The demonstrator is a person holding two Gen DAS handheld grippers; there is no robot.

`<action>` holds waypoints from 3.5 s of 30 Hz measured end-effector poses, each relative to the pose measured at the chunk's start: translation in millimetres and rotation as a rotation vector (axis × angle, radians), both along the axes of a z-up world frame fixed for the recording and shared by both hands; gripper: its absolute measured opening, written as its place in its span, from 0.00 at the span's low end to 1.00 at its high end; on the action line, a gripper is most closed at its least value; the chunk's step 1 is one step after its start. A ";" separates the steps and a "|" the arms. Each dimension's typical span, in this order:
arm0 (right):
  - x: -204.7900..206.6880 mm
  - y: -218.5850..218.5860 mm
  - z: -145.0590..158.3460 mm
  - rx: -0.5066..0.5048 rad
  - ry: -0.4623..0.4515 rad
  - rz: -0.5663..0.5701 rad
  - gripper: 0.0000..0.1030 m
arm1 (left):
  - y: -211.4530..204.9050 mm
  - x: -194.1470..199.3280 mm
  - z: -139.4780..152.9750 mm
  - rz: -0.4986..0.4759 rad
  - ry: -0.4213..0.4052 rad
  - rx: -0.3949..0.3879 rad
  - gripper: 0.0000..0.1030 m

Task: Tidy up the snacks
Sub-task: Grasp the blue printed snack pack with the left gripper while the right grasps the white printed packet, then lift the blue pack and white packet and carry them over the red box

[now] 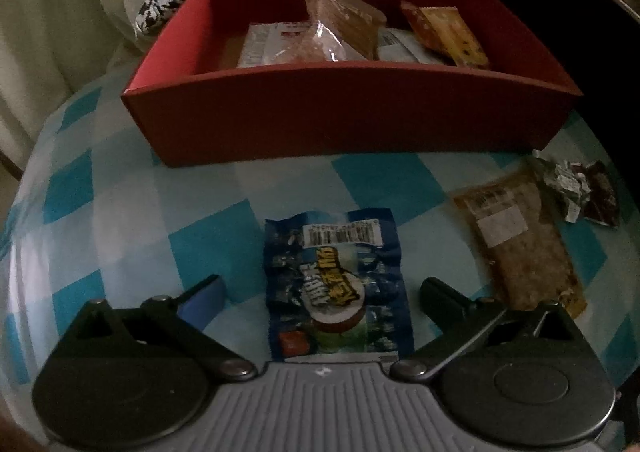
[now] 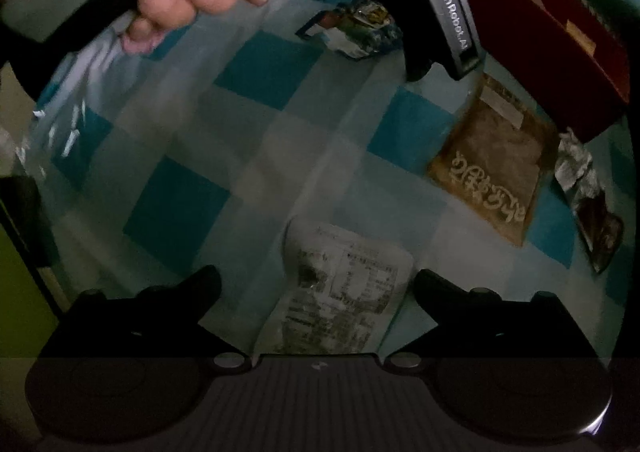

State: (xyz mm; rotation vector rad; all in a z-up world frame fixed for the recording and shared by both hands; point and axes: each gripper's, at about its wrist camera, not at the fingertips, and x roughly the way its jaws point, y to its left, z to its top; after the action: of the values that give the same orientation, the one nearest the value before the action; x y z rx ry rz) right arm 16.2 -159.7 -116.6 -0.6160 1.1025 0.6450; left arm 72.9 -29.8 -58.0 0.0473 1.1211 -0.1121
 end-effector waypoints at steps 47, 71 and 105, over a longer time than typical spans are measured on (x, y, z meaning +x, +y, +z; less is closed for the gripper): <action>85.9 -28.0 79.8 0.346 -0.097 -0.395 0.67 | 35.4 -11.0 42.0 -0.005 -0.063 -0.089 0.60; 126.4 17.8 50.9 0.306 -0.008 -0.414 0.72 | 65.2 -13.3 52.3 0.074 -0.100 -0.100 0.61; 139.5 15.5 27.8 0.216 -0.023 -0.369 0.81 | 66.2 -12.3 54.9 0.052 -0.105 -0.114 0.61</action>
State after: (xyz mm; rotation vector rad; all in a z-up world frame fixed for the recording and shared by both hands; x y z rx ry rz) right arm 155.7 -144.2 -88.8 -0.2241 1.0734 0.4265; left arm 60.6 36.4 -3.1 -0.0775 1.0081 -0.1253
